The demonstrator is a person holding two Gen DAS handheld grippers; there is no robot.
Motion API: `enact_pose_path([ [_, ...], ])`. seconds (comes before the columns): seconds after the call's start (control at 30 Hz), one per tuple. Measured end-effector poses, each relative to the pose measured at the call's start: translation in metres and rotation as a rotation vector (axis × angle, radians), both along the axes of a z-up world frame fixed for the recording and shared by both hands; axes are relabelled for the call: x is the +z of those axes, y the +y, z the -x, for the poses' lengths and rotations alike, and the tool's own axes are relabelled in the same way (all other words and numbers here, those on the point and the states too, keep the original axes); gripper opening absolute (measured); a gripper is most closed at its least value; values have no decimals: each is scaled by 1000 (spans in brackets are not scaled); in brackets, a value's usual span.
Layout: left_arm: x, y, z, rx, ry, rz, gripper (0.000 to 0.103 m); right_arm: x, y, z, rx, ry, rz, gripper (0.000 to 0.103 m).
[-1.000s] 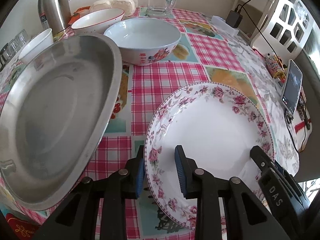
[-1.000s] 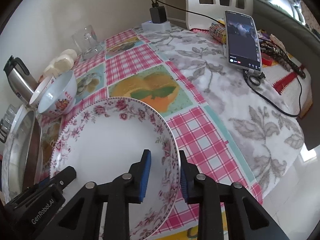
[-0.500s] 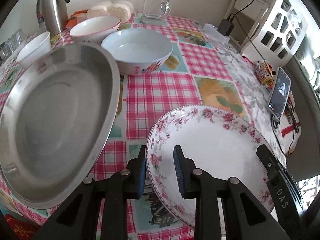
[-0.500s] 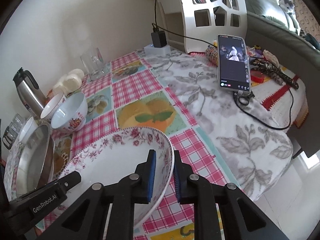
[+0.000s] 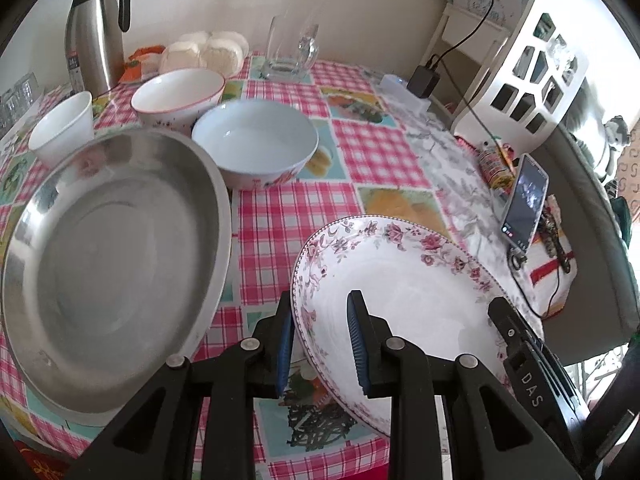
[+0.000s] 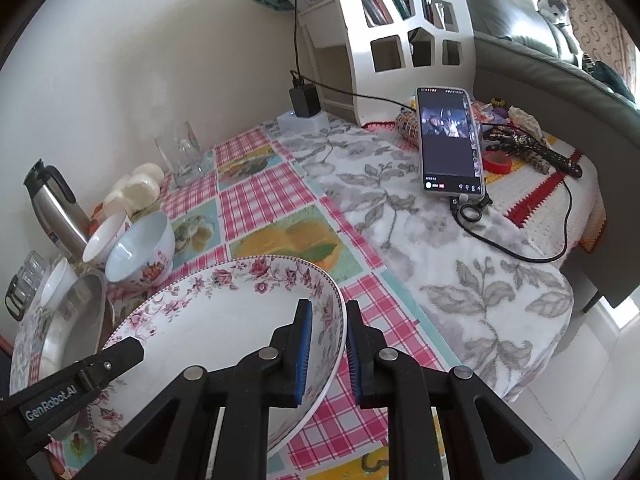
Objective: Organize plates and bowls
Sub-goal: 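Lift the floral plate with both tools and lower it into the steel plate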
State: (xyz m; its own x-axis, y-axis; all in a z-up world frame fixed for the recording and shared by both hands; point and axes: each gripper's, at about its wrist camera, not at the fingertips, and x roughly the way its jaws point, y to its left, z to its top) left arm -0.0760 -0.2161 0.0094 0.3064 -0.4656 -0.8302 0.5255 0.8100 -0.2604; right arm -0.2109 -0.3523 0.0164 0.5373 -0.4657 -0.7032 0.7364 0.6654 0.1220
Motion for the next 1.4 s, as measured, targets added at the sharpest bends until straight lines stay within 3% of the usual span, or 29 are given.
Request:
enact_pose_path([
  [0.33,26,21,-17,6,-36,63,27,14,19,-9,6,-36,36,17],
  [0.83,36,79,-58,83,-22,116,27,26,71,-53,88,-39,75,17],
  [1.4,33,147,-98,167,-44,93,27,13,130,-107,184,-15,43,17],
])
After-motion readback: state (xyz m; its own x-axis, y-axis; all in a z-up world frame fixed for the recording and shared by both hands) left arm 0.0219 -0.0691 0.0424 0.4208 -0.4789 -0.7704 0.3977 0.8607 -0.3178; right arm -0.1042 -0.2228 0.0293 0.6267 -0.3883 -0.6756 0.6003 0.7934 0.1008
